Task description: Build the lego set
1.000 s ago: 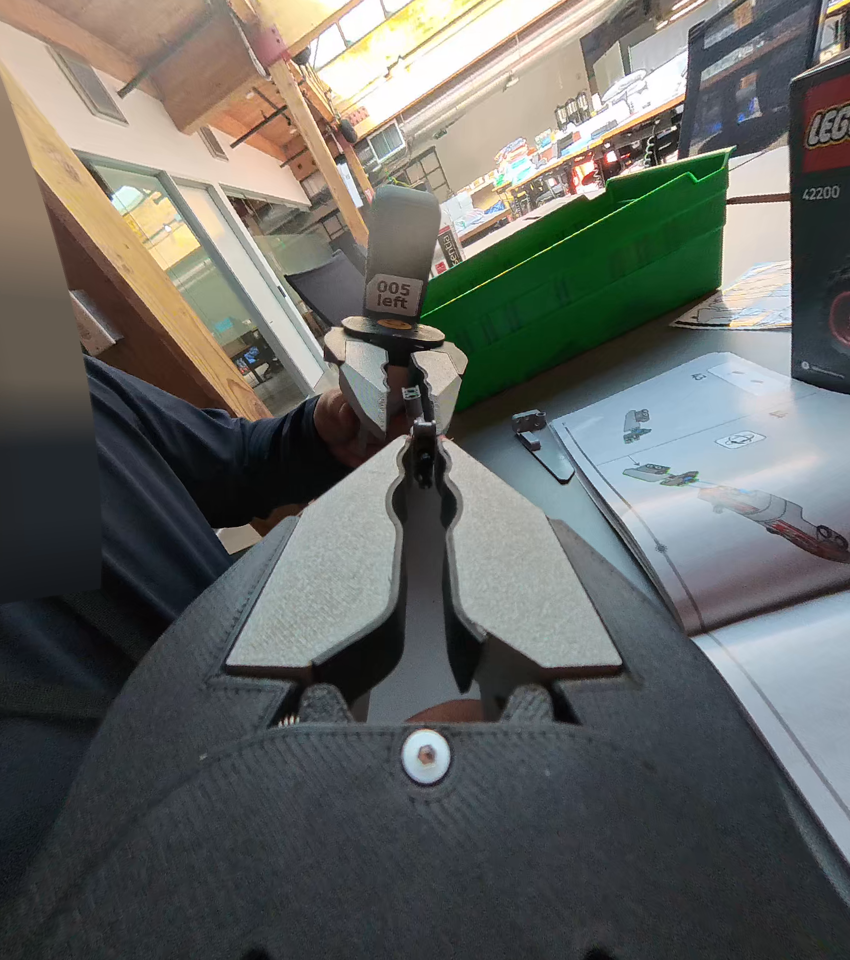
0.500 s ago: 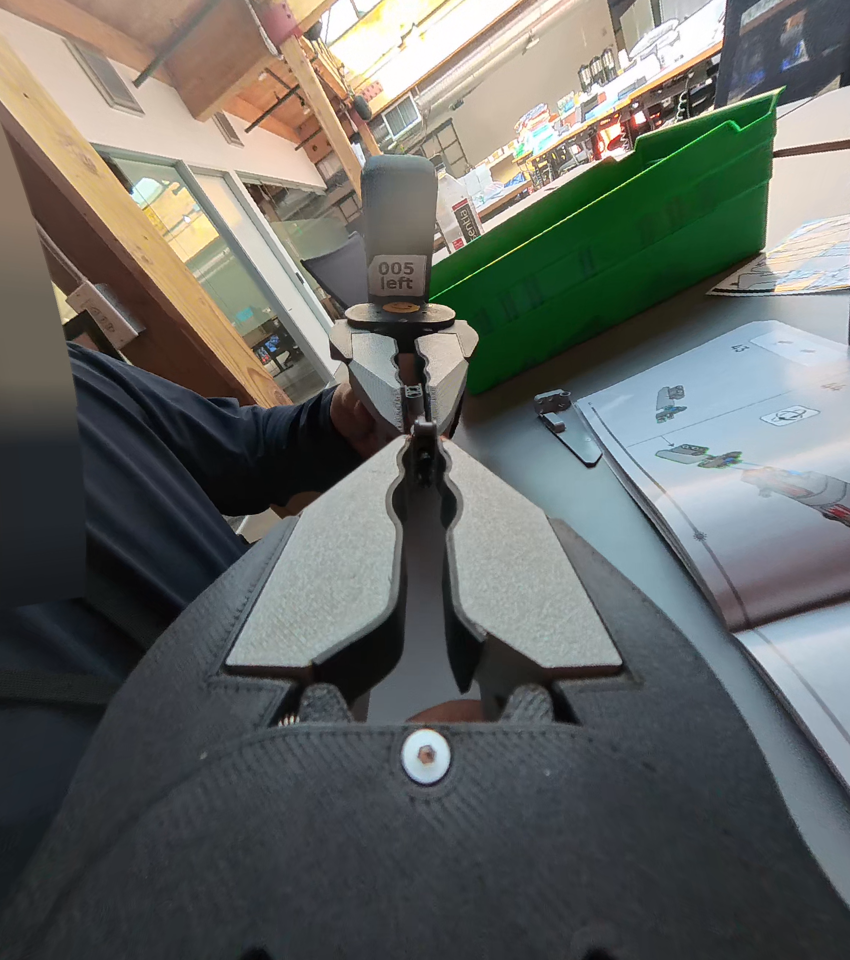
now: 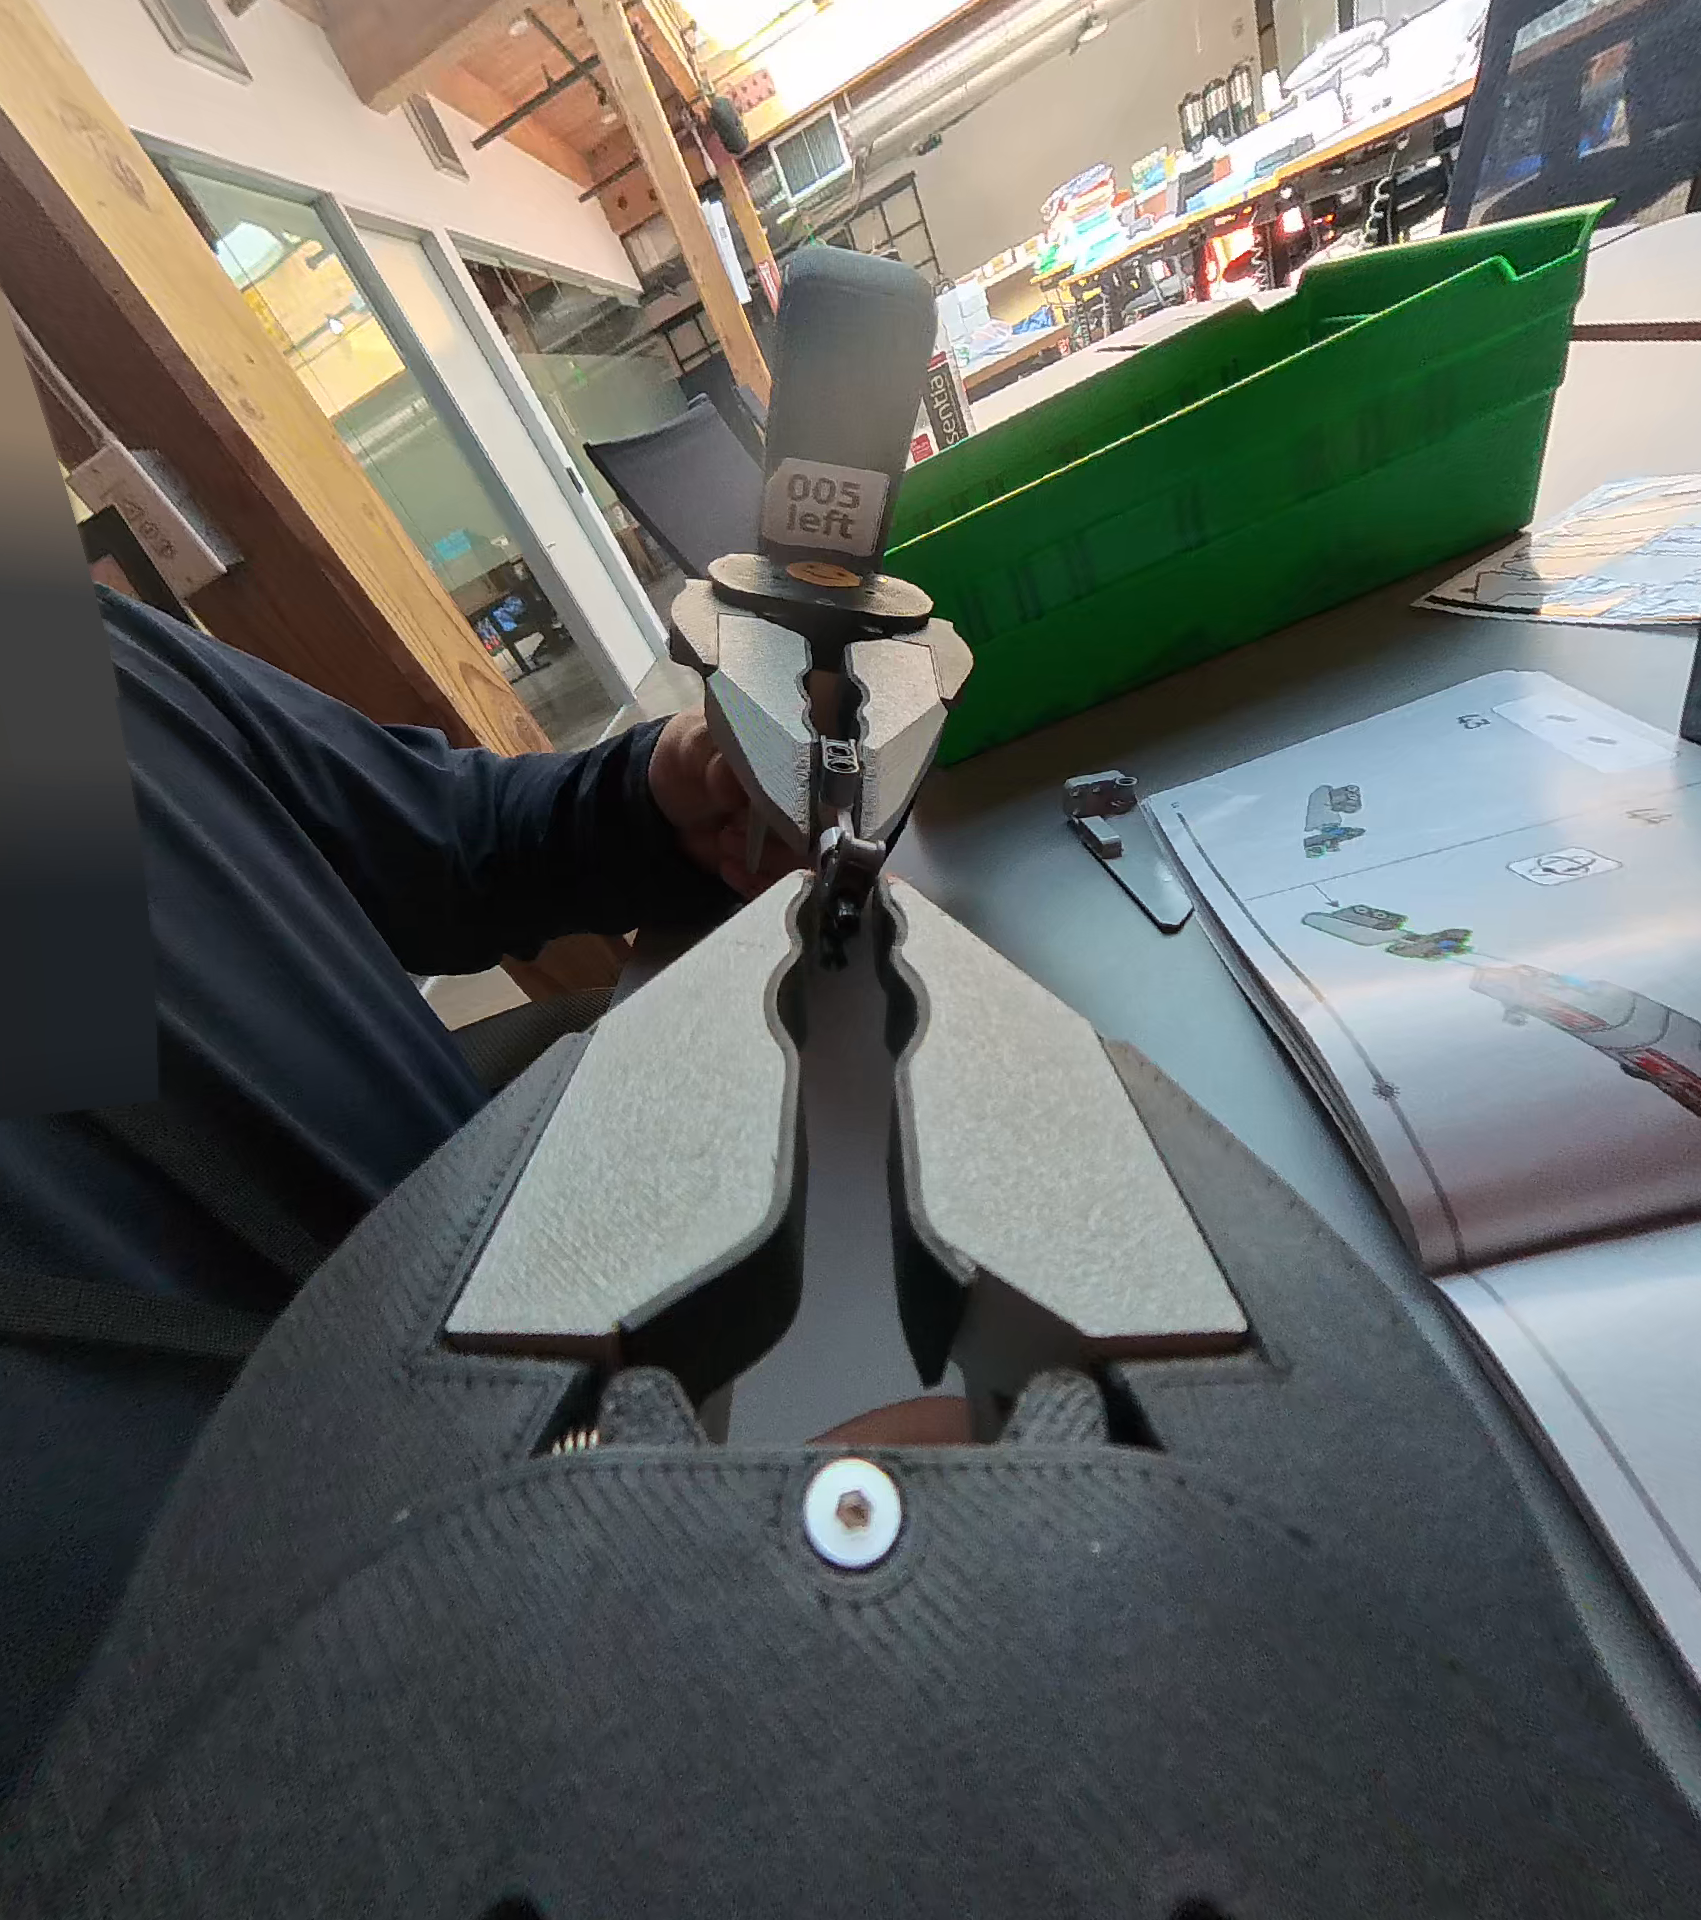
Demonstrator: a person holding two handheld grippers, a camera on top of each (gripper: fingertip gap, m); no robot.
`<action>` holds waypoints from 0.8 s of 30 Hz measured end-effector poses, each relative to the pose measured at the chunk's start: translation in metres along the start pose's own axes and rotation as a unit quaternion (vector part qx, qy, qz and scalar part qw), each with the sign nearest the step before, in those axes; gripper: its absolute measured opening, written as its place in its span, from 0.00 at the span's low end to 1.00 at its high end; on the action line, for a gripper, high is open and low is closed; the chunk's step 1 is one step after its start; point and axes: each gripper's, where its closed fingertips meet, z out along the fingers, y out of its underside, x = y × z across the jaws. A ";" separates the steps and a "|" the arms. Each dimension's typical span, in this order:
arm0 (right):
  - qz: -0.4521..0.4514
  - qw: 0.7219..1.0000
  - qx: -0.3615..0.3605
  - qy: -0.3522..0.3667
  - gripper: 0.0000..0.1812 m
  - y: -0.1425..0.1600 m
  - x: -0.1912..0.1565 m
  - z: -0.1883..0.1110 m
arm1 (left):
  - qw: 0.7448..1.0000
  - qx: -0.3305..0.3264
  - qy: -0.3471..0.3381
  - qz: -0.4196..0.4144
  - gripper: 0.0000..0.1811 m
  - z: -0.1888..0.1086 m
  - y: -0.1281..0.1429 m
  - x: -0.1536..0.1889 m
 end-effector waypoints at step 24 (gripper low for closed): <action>-0.063 0.997 -0.036 0.035 0.12 0.002 0.002 -0.005 | 1.000 -0.006 -0.002 0.001 0.03 0.001 0.002 0.000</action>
